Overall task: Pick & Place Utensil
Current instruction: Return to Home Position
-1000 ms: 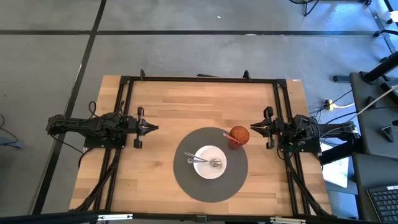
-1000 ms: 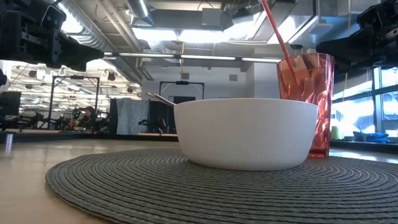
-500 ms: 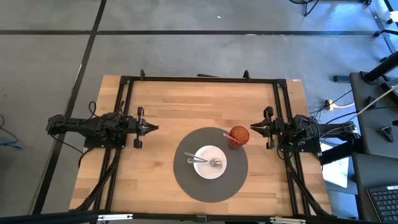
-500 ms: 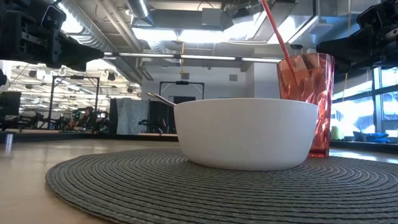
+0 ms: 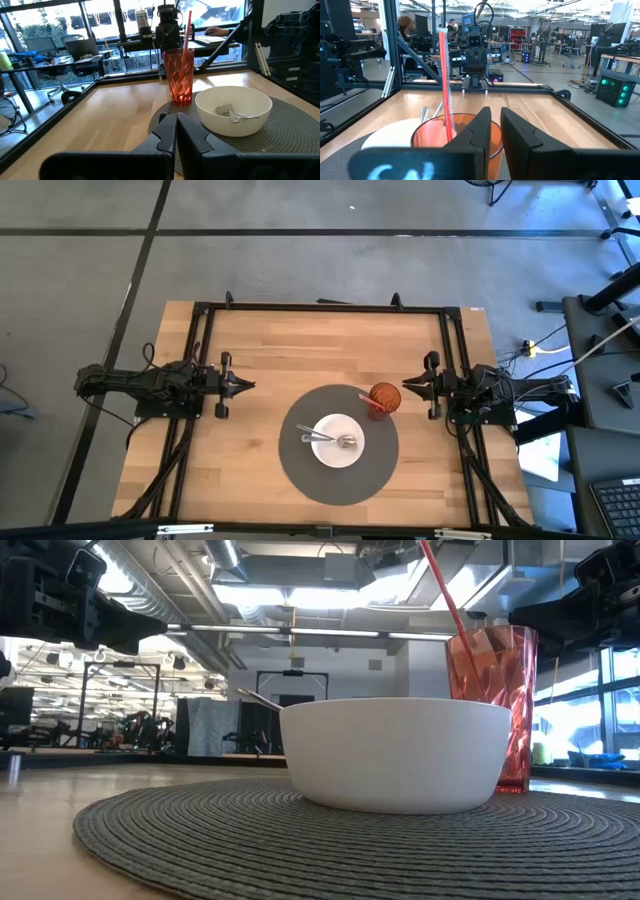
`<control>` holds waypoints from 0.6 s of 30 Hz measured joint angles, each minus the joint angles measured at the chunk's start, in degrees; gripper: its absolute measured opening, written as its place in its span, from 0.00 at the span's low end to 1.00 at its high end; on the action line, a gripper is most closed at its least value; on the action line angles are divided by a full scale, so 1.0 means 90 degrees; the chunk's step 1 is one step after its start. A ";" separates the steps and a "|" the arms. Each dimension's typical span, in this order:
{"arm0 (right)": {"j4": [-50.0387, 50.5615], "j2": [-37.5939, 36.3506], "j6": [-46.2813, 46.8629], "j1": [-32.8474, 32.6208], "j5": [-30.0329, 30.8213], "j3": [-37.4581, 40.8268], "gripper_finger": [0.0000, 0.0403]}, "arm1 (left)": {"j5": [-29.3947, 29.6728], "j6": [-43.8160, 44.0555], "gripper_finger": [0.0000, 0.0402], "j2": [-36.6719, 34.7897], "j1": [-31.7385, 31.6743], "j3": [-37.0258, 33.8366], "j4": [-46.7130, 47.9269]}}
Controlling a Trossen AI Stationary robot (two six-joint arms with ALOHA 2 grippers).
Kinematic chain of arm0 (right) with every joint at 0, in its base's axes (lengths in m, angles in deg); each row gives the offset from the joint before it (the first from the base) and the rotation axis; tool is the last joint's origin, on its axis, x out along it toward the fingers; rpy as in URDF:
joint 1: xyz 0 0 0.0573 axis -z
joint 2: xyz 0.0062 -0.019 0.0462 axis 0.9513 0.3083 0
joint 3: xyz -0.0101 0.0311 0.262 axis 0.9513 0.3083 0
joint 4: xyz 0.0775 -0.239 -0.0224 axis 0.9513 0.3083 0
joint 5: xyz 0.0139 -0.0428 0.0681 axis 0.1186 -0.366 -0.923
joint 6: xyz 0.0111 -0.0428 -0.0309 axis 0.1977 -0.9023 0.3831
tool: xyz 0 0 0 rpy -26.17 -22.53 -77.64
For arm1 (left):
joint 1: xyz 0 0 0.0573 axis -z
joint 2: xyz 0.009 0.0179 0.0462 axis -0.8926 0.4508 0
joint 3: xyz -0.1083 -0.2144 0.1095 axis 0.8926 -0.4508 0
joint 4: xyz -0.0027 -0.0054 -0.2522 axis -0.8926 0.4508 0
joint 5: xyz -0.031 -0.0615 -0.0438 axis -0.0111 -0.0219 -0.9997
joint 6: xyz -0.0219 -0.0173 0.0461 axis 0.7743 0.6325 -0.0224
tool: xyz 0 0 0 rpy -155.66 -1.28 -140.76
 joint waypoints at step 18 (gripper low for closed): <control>0.0001 -0.0001 -0.0010 0.0000 0.0000 0.0000 0.11 | 0.0002 0.0000 0.02 0.0001 0.0001 0.0000 0.0000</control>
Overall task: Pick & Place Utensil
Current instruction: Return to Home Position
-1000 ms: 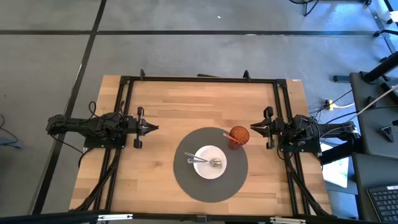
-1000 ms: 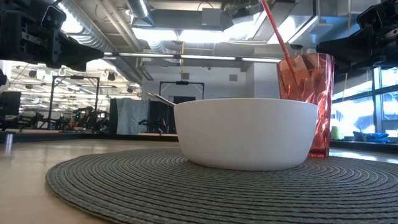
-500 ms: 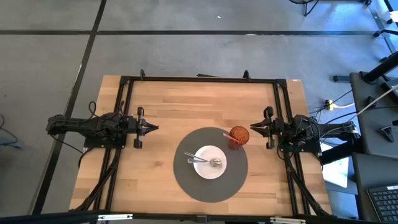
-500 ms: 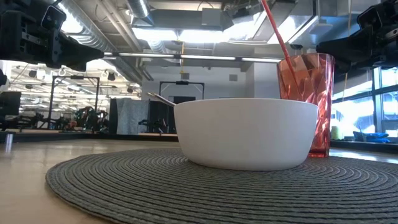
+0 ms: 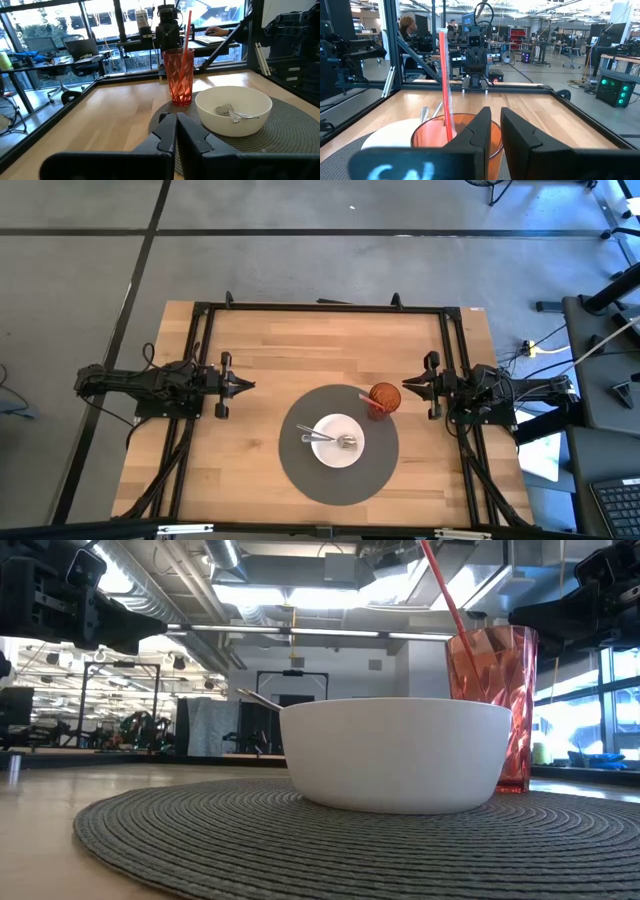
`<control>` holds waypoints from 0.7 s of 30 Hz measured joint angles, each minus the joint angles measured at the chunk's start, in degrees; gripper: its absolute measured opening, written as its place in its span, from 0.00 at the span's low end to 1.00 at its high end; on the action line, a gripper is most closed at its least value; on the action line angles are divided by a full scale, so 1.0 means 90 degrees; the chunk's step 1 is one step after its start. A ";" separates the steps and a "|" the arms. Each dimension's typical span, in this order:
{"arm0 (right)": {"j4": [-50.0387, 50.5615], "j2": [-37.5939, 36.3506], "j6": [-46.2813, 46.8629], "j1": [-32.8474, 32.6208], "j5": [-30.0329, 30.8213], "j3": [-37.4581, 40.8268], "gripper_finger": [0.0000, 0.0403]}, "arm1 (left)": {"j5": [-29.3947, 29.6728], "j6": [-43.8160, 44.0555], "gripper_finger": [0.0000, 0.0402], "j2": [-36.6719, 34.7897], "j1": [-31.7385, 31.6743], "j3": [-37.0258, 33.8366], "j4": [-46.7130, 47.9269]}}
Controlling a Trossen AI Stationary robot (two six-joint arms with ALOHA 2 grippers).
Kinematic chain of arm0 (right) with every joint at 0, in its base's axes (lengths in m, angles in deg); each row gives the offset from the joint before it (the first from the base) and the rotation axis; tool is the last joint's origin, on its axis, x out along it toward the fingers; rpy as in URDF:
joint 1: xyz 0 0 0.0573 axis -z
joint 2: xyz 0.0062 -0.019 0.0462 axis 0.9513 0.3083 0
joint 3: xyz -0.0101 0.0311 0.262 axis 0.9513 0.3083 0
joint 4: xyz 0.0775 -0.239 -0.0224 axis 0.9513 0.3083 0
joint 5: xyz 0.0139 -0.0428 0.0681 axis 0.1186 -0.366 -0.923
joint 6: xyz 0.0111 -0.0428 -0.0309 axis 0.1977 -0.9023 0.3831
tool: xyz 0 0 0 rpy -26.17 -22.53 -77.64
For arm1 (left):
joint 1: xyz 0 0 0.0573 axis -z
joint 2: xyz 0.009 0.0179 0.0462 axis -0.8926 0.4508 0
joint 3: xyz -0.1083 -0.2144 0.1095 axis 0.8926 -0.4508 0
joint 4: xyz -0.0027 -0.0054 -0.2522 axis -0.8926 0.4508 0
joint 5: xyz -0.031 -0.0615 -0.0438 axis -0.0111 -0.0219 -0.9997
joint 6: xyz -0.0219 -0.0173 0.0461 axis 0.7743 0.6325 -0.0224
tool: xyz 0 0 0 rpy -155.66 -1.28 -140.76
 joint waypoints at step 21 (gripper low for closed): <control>-0.0001 0.0001 0.0006 -0.0001 0.0000 0.0001 0.11 | -0.0002 -0.0002 0.02 -0.0001 0.0001 0.0000 0.0000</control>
